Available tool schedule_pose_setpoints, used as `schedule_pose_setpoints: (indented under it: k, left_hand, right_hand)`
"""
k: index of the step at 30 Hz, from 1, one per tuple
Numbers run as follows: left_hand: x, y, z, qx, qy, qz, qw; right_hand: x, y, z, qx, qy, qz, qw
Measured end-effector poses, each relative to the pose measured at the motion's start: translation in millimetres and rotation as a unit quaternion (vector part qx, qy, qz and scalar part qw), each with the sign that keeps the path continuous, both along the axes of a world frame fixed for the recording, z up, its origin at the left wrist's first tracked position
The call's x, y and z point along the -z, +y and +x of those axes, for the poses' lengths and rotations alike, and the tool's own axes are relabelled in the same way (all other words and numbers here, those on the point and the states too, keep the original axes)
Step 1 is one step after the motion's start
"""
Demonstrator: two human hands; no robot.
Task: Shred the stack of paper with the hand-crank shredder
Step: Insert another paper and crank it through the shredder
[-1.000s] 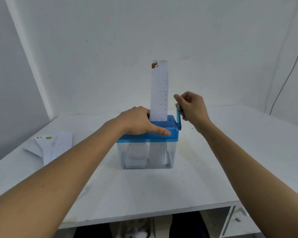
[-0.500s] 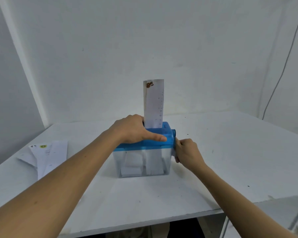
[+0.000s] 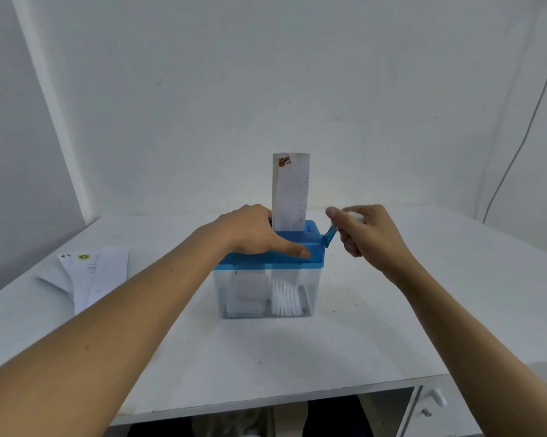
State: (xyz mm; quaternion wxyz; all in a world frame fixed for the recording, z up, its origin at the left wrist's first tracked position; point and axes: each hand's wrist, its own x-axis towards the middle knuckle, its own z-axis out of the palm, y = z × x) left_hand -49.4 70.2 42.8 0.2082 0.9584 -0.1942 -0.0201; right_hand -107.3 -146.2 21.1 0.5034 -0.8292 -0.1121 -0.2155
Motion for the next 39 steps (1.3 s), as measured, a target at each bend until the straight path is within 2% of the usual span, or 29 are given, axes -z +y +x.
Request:
schedule_pose_setpoints:
  k: [4, 8, 13, 20, 25, 29, 33, 36, 39]
  left_hand:
    - [1.4, -0.9, -0.4, -0.004, -0.01, 0.005, 1.0]
    - [3.0, -0.2, 0.3, 0.002, -0.022, 0.002, 1.0]
    - [5.5, -0.4, 0.9, 0.012, -0.036, 0.014, 0.999]
    - [8.5, -0.7, -3.0, 0.031, -0.074, 0.084, 0.993]
    - [7.8, -2.3, -4.8, 0.015, -0.082, 0.073, 0.994]
    - [7.5, -3.3, -4.2, 0.002, -0.071, 0.075, 0.995]
    - [8.1, -3.5, 0.4, -0.017, -0.073, 0.082, 0.994]
    - [8.5, -3.6, 0.7, -0.004, -0.062, 0.069, 0.996]
    - [9.2, -1.5, -0.3, 0.012, -0.057, 0.056, 0.997]
  right_hand:
    - [-8.8, 6.9, 31.1, 0.034, -0.069, 0.029, 0.997]
    - [-7.7, 16.2, 57.2, 0.083, -0.118, 0.006, 0.99]
    - [8.1, 24.8, 78.8, 0.124, -0.074, 0.024, 0.989]
    - [61.1, 17.0, 88.2, 0.101, 0.072, -0.093, 0.988]
    - [95.0, 21.2, 42.2, 0.118, 0.104, -0.055, 0.986]
    - [93.3, 13.8, 2.0, 0.077, 0.084, -0.068, 0.991]
    - [58.5, -0.1, -31.6, -0.045, 0.057, -0.013, 0.997]
    - [21.6, -5.8, -33.2, -0.082, 0.041, -0.085, 0.992]
    - [-5.9, -5.4, -18.6, -0.067, 0.012, -0.095, 0.993]
